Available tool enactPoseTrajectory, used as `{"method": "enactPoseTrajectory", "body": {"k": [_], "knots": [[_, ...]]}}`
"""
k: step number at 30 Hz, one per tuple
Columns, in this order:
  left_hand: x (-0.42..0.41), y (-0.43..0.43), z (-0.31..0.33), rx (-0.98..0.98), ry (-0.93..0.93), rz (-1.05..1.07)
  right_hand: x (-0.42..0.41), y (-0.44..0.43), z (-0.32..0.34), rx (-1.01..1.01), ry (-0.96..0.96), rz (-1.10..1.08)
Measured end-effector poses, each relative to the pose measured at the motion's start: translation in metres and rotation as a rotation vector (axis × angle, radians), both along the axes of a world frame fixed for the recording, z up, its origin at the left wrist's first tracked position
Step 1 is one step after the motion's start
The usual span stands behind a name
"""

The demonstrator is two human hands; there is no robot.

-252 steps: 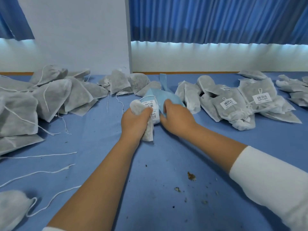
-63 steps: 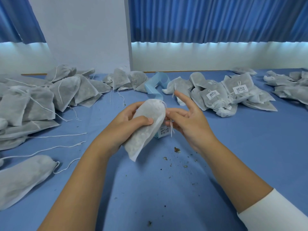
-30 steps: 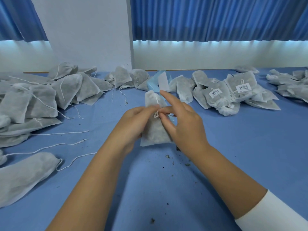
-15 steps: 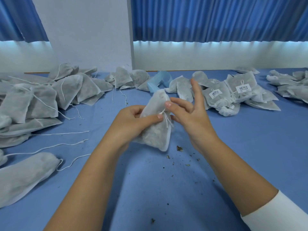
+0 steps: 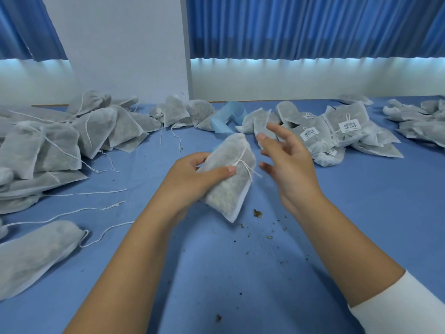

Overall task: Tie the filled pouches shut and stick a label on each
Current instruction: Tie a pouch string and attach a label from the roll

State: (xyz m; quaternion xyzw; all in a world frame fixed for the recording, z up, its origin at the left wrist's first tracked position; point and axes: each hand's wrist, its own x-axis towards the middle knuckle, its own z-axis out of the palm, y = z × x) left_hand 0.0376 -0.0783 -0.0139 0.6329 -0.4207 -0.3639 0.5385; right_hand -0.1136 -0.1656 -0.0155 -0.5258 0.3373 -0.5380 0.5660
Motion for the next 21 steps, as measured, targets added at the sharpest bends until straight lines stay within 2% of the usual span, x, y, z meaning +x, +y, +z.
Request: {"method": "enactPoseTrajectory", "body": {"k": [3, 8, 12, 16, 21], "knots": [[0.004, -0.002, -0.002, -0.001, 0.015, 0.088, -0.007, -0.003, 0.007, -0.014, 0.008, -0.024], [0.008, -0.003, -0.002, 0.005, 0.007, 0.115, -0.009, -0.002, 0.010, 0.095, 0.018, 0.348], [0.007, -0.003, -0.002, -0.001, 0.001, 0.099, -0.006, 0.001, 0.006, 0.124, 0.116, 0.450], [0.006, -0.002, -0.001, -0.010, -0.024, 0.035, -0.002, 0.004, 0.003, 0.073, 0.285, 0.333], [0.004, -0.002, -0.002, -0.011, -0.052, -0.019, 0.004, 0.008, -0.005, 0.008, 0.352, 0.150]]}}
